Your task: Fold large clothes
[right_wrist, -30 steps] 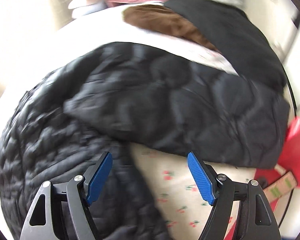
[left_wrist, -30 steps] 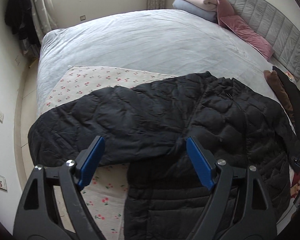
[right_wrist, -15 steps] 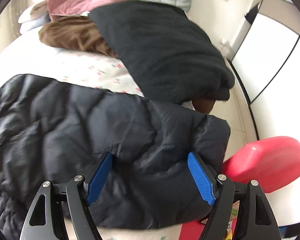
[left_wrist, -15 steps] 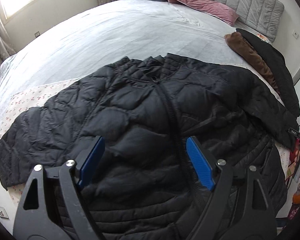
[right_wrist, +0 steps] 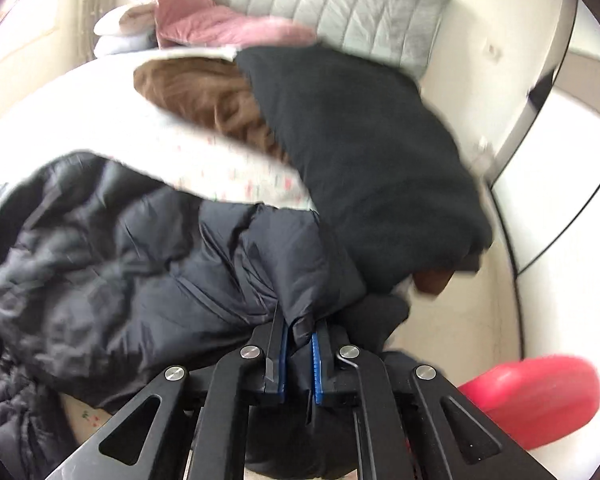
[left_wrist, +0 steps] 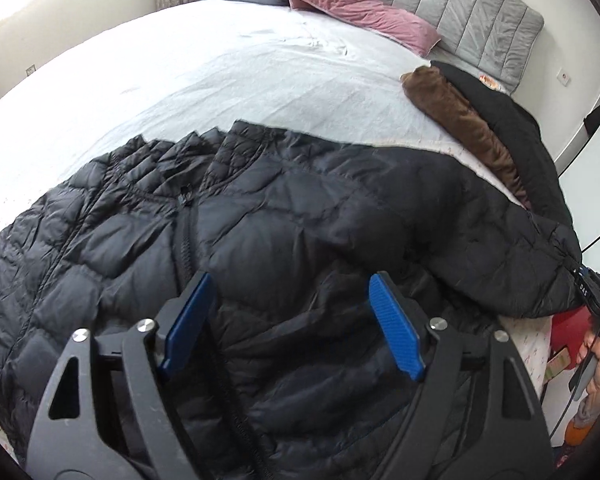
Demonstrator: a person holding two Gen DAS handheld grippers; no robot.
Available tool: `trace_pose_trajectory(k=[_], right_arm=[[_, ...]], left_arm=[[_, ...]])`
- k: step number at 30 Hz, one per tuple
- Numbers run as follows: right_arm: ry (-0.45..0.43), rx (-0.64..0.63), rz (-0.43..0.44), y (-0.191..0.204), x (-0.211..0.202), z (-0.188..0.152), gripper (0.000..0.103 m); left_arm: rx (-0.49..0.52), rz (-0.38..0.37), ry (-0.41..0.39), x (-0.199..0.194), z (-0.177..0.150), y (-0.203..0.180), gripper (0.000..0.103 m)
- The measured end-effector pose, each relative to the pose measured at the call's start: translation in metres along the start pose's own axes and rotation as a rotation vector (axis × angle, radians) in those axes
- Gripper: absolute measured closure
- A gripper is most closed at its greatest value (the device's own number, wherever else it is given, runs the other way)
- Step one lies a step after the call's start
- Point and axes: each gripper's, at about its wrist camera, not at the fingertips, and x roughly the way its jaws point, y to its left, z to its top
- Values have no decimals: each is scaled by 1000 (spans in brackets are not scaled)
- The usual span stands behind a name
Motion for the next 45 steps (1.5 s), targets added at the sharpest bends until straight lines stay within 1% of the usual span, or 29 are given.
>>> trace_pose_trajectory(k=[1, 2, 3, 4, 7, 10, 11, 12, 14, 15, 16, 17, 18, 19, 20, 21, 23, 26, 28, 30, 32, 33, 34, 35, 36, 37, 38, 41, 45], right_arm=[[-30, -10, -18, -1, -8, 7, 95], [-66, -22, -41, -2, -18, 16, 95], [-103, -39, -72, -3, -25, 25, 95], [-137, -57, -106, -3, -32, 35, 95], [-175, -106, -184, 1, -36, 51, 95], [-166, -154, -249, 5, -15, 62, 95], [-155, -161, -260, 5, -4, 66, 95], [-146, -162, -265, 4, 5, 70, 94], [-117, -167, -284, 2, 22, 80, 91], [-119, -162, -262, 0, 28, 82, 87], [-102, -135, -225, -7, 34, 86, 82], [-76, -89, -189, -17, 35, 89, 73], [-69, -47, -142, -26, 30, 89, 58], [-81, -1, -82, -37, 22, 88, 48], [-97, 28, -48, -45, 15, 88, 31], [-116, 57, -17, -58, 7, 88, 23], [-106, 77, 21, -73, 1, 89, 20], [-28, 126, 60, -97, 10, 83, 19], [27, 147, 62, -104, 26, 75, 19], [86, 178, 76, -112, 44, 64, 19], [149, 244, 140, -118, 65, 49, 19], [170, 279, 182, -120, 73, 44, 23], [178, 303, 218, -120, 78, 40, 31], [186, 314, 269, -119, 82, 38, 68], [195, 324, 316, -118, 81, 37, 94], [188, 330, 339, -115, 73, 40, 94], [175, 319, 339, -113, 65, 43, 96], [98, 265, 374, -100, 17, 68, 97], [-2, 187, 408, -73, -68, 112, 97]], left_arm=[[-5, -29, -19, 6, 7, -7, 39], [-12, -59, -33, 11, 14, -13, 45], [-21, -95, -39, 20, 19, -21, 54], [-26, -132, -37, 30, 23, -30, 57], [-27, -208, 12, 76, 28, -54, 60], [-11, -192, 51, 128, 15, -76, 60], [11, -177, 16, 139, 8, -83, 60], [47, -151, -58, 139, 2, -91, 59], [82, -110, -58, 139, 6, -104, 50], [102, -99, -47, 138, 6, -108, 46], [118, -82, -34, 135, 7, -111, 46], [121, -85, -13, 129, 7, -111, 46], [114, -113, 2, 120, 7, -109, 46], [105, -143, 9, 111, 6, -104, 44], [100, -168, 9, 100, 5, -101, 41], [100, -182, 7, 89, 3, -97, 36], [112, -201, -7, 69, -4, -92, 35], [122, -248, -29, 54, -16, -86, 35], [119, -281, -25, 61, -23, -86, 35], [125, -287, 5, 80, -28, -92, 35], [141, -286, 16, 92, -35, -97, 35], [153, -273, 6, 97, -38, -99, 35], [163, -261, 2, 99, -40, -101, 34], [172, -256, 2, 98, -39, -103, 34], [176, -254, 4, 97, -39, -104, 33], [178, -255, 12, 95, -38, -104, 33], [172, -260, 23, 91, -38, -102, 33], [124, -308, 51, 77, -34, -91, 32], [74, -316, 50, 47, -29, -68, 30]])
